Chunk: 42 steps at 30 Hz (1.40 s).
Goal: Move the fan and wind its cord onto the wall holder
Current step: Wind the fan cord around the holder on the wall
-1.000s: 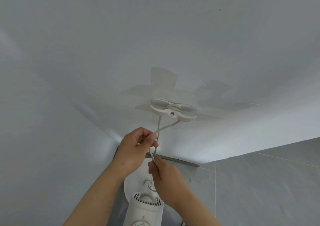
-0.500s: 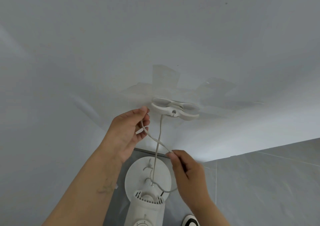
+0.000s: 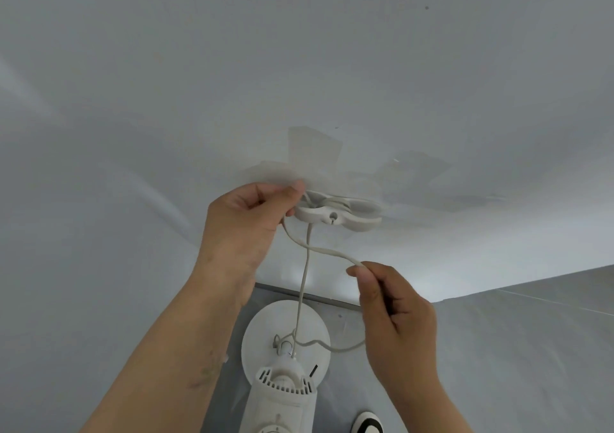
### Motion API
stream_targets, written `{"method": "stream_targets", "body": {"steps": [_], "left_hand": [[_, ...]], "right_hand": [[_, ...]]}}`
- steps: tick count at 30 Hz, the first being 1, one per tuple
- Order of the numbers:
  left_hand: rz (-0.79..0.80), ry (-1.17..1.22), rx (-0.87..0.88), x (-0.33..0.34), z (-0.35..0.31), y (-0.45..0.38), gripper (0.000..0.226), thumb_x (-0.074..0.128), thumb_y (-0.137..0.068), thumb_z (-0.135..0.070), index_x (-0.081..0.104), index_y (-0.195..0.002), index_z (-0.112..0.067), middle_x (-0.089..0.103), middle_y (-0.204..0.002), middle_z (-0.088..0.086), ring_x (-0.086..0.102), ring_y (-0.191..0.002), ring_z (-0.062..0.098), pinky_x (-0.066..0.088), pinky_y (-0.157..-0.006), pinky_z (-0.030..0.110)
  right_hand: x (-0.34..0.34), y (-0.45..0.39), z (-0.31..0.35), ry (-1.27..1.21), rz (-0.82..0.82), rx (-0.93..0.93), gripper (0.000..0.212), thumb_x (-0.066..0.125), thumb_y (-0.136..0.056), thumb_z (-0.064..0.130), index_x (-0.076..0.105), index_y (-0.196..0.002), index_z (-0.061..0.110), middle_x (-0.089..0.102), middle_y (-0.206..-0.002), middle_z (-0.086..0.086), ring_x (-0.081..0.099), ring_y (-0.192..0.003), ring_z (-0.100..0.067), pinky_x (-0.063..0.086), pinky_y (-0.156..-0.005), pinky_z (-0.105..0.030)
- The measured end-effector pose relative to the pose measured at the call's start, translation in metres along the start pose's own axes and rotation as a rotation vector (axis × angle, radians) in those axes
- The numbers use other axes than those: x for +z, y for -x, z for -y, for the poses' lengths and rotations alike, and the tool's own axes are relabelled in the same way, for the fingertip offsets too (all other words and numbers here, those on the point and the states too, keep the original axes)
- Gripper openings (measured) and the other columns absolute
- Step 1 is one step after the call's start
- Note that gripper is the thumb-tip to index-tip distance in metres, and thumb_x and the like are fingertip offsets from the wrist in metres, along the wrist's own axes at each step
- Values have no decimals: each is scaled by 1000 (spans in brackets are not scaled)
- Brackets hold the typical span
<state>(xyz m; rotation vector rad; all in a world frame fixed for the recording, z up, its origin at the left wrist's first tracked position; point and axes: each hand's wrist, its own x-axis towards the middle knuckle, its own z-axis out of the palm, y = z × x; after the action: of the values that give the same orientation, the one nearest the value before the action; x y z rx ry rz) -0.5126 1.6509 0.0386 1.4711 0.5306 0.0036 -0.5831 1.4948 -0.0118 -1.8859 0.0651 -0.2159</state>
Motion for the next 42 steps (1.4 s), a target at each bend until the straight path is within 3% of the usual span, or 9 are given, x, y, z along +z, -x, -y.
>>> {"method": "stream_targets", "body": {"steps": [3, 8, 11, 15, 19, 24, 28, 31, 42], "left_hand": [[-14, -41, 121, 3, -1, 8, 20, 77, -77, -19, 69, -59, -20, 67, -54, -13, 60, -56, -4, 47, -61, 7], [13, -84, 196, 5, 2, 12, 15, 78, -75, -27, 72, -63, -22, 75, -68, -7, 67, -70, 8, 52, -71, 12], [33, -139, 222, 4, 7, 10, 9, 74, -80, -27, 75, -71, -26, 76, -72, -10, 66, -74, 5, 50, -72, 10], [9, -244, 313, 5, 17, 10, 14, 75, -81, -21, 71, -82, -35, 70, -75, -13, 61, -71, 0, 50, -72, 19], [-4, -201, 313, 7, 20, 9, 18, 76, -80, -11, 69, -83, -27, 62, -73, -8, 55, -63, 3, 50, -67, 19], [-48, -258, 367, 13, 22, 11, 25, 78, -76, -9, 56, -74, -19, 58, -71, -6, 51, -59, 6, 45, -60, 15], [32, -636, 769, 24, 31, 24, 13, 74, -76, -13, 66, -84, -19, 56, -83, -11, 51, -64, 7, 44, -59, 14], [48, -763, 969, 29, 43, 25, 10, 72, -80, -14, 72, -90, -16, 62, -85, -4, 55, -68, 8, 51, -57, 25], [73, -677, 944, 26, 44, 17, 8, 72, -84, -20, 73, -91, -15, 60, -85, -5, 50, -64, 6, 49, -57, 26]], "right_hand": [[-10, -2, -1, -26, -88, 19, 22, 49, -88, 43, 68, -85, 33, 49, -50, 14, 36, -43, -5, 31, -45, -12], [-27, -10, 9, -34, -272, 31, 20, 51, -91, 41, 67, -84, 31, 50, -52, 6, 37, -46, -10, 31, -42, -26], [-37, -20, 13, -39, -356, 41, 19, 52, -98, 28, 66, -84, 29, 45, -55, -7, 39, -47, -10, 33, -44, -17], [-43, -32, 13, -10, -416, 64, 22, 51, -99, 20, 66, -84, 27, 49, -57, -2, 44, -47, -7, 35, -49, -10], [-43, -40, 10, -5, -463, 135, 21, 51, -98, 24, 68, -86, 25, 52, -52, 6, 46, -47, -6, 37, -49, -9], [-40, -44, 7, -19, -447, 244, 22, 52, -97, 26, 69, -84, 23, 48, -51, -1, 43, -44, -7, 37, -44, -14], [-40, -43, 9, -59, -423, 293, 24, 53, -97, 27, 69, -79, 27, 45, -53, -4, 41, -45, -9, 36, -43, -14], [-41, -44, 9, -69, -420, 304, 24, 54, -96, 28, 69, -77, 28, 45, -50, 1, 41, -45, -9, 36, -44, -16], [-42, -42, 5, -131, -379, 426, 25, 56, -95, 30, 71, -75, 25, 47, -42, 8, 39, -47, -15, 36, -52, -27]]}}
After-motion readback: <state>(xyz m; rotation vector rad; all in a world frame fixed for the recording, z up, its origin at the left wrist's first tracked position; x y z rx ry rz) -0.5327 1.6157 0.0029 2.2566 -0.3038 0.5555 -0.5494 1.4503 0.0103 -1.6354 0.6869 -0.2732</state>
